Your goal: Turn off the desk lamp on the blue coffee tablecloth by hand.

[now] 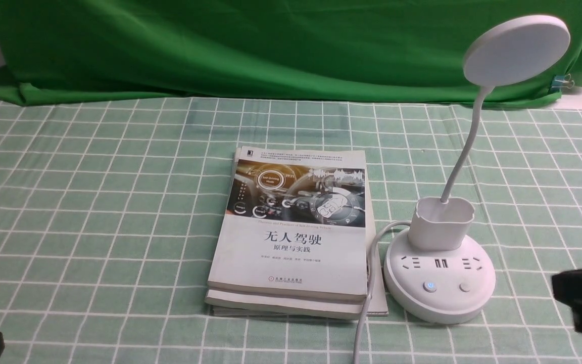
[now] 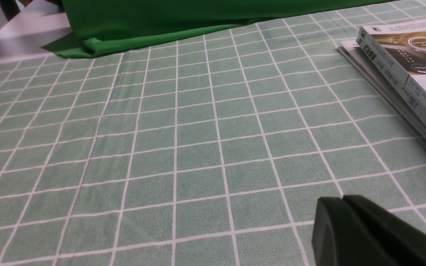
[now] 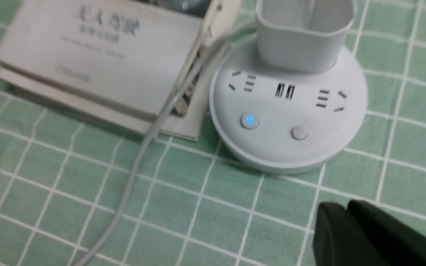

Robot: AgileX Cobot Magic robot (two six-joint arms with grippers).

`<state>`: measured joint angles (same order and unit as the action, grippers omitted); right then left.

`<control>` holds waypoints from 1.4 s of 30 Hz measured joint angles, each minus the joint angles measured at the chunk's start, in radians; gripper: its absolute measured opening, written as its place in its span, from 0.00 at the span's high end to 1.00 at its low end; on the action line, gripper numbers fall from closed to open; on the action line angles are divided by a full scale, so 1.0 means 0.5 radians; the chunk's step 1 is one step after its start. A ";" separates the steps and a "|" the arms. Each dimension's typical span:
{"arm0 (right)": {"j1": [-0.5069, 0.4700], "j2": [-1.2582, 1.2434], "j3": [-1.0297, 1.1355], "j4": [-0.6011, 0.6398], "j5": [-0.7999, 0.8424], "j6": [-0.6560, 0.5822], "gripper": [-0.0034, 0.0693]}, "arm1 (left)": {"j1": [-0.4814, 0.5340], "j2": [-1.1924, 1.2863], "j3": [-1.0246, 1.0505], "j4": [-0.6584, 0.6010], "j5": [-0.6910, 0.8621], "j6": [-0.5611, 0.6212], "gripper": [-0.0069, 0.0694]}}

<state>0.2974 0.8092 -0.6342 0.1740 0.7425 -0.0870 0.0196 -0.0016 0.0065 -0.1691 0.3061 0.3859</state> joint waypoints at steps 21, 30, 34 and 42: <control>-0.094 -0.629 0.306 -0.025 -0.555 -0.073 0.91 | 0.000 0.000 0.000 0.000 0.000 0.000 0.91; -0.330 -1.199 1.084 -0.062 -1.117 -0.088 0.91 | 0.000 0.000 0.000 0.000 0.000 0.000 0.91; -0.340 -1.440 1.259 -0.076 -1.154 -0.092 0.91 | 0.000 0.000 0.000 0.000 0.000 0.000 0.91; -0.341 -1.615 1.280 -0.081 -1.056 -0.092 0.91 | 0.000 0.000 0.000 0.000 0.002 0.000 0.91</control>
<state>0.1271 0.0017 0.0058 0.1335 0.2145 -0.1332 0.0196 -0.0016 0.0065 -0.1691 0.3073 0.3859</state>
